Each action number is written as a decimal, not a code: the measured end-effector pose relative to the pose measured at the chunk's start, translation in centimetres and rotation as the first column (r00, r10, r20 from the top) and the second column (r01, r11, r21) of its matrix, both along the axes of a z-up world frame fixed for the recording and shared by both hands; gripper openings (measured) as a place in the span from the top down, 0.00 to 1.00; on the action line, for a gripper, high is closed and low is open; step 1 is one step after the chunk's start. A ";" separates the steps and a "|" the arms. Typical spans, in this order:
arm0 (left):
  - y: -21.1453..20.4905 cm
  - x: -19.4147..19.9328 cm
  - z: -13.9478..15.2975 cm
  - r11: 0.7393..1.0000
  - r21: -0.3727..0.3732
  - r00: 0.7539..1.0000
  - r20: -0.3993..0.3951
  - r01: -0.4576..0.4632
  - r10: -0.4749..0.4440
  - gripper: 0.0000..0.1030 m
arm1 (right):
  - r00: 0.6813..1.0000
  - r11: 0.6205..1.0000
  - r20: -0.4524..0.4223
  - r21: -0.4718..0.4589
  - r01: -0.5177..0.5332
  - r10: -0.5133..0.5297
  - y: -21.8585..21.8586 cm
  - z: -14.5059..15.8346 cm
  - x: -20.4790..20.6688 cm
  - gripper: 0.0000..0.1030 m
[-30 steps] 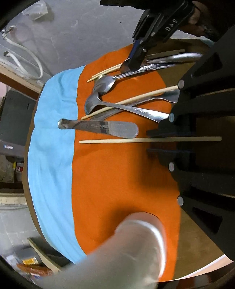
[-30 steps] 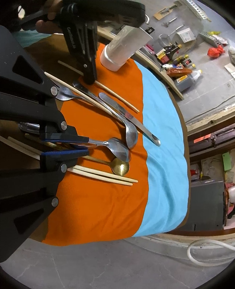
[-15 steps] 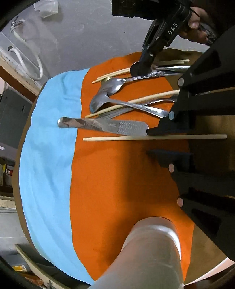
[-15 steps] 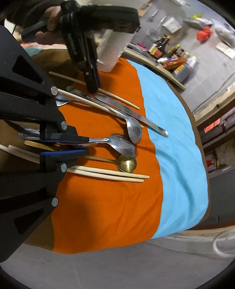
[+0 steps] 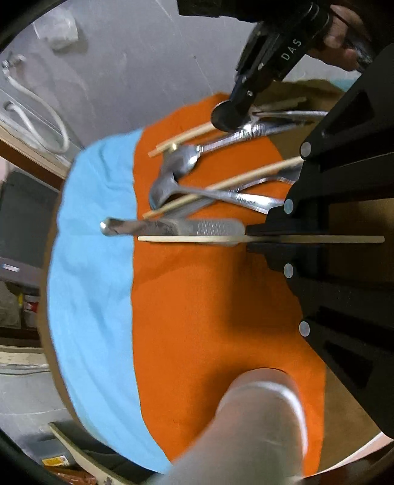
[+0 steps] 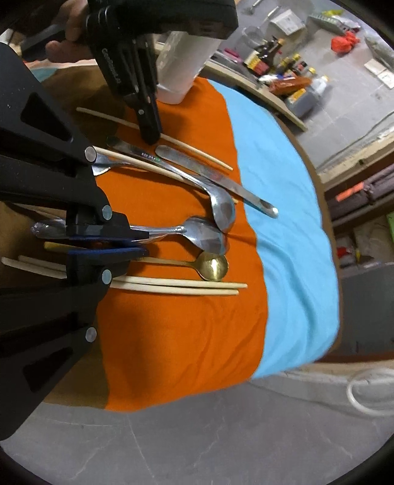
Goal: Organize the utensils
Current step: 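Lift the chopstick with the left tool while the right tool carries the spoon toward the caddy, then open the left tool over the white caddy while the right tool releases its utensil there, then move both tools back down to the remaining utensils on the cloth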
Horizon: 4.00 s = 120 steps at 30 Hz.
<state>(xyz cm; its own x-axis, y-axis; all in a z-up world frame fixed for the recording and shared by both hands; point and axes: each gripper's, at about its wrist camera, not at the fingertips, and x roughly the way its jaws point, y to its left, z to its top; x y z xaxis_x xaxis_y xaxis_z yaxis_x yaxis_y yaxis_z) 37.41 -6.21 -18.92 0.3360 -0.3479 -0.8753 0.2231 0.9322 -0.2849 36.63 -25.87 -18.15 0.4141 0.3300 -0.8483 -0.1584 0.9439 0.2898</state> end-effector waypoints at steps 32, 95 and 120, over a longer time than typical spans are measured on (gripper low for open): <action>23.6 -3.8 15.9 0.908 -0.305 0.640 0.644 -0.286 0.418 0.98 | 0.620 0.970 0.782 0.199 -0.139 -0.072 17.0 18.0 -2.2 0.98; 6.5 -11.7 16.6 0.966 -0.151 0.631 0.734 -0.211 0.252 0.04 | 0.638 0.993 0.765 0.020 0.113 -0.088 2.7 15.8 -10.9 0.00; -4.3 -2.0 1.9 0.991 0.098 0.897 0.440 -0.089 0.037 0.19 | 0.900 0.993 0.430 -0.050 0.108 -0.076 -5.6 2.4 -4.5 0.50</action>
<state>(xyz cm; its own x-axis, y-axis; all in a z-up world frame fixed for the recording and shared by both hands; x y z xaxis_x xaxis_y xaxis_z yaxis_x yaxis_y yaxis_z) 35.37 -10.49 -17.01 0.7107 -0.2213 -0.6678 0.2403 0.9685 -0.0652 32.11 -31.51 -15.77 0.7669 0.2186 -0.6034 -0.1633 0.9757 0.1459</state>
